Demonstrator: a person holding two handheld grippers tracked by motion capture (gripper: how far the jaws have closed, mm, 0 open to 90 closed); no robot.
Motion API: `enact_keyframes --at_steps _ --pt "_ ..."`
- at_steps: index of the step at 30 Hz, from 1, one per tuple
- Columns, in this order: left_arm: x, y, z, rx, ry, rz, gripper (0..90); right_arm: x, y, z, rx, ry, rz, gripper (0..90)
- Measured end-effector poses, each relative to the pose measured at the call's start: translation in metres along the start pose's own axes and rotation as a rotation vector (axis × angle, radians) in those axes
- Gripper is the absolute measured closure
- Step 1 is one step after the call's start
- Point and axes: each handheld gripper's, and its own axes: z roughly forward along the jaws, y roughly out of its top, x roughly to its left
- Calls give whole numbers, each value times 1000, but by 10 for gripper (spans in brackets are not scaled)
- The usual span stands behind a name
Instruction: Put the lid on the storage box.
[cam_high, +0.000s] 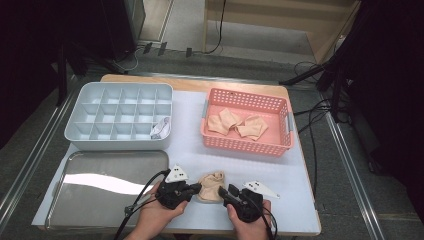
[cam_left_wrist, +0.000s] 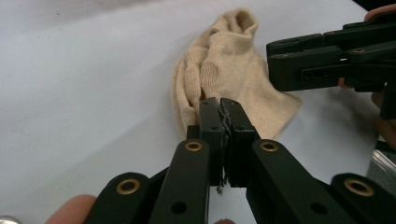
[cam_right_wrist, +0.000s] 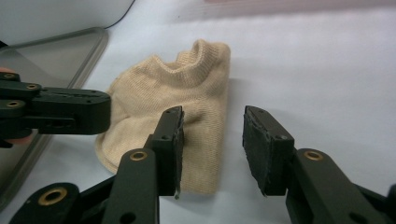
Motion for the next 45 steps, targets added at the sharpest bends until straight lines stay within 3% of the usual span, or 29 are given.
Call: enact_keyframes --at_steps 2,5,8,10,12,17,22,27,30,35,41,44,45 --pt "2 0 1 4 22 3 900 -1 0 3 1 28 15 584" --pt "4 -1 2 10 23 -1 900 -2 -1 5 14 51 50 610" --pt "3 -1 1 -1 25 -7 900 -2 -2 6 19 59 44 678" --pt "3 0 -2 -13 26 -9 894 -1 -2 6 20 43 55 782" --pt "3 2 -10 -48 24 -21 888 1 -1 4 5 38 55 825" --pt "-4 8 -16 -70 1 -18 886 4 0 4 -8 22 42 836" --pt "-17 14 1 -13 -15 19 897 8 0 3 -23 20 26 837" --pt "-20 16 19 54 -14 22 900 11 1 0 -40 33 23 838" --pt "-15 17 22 52 -8 -14 900 12 2 -1 -54 63 35 845" --pt "-13 17 25 57 -3 -30 900 17 4 0 -66 89 12 851" --pt "-2 13 24 43 -62 -94 900 26 3 4 -66 115 3 851" --pt "-2 14 22 48 -65 -97 900 28 2 5 -76 111 -7 850" --pt "-1 15 14 38 -44 -84 885 29 2 5 -73 107 -5 850"
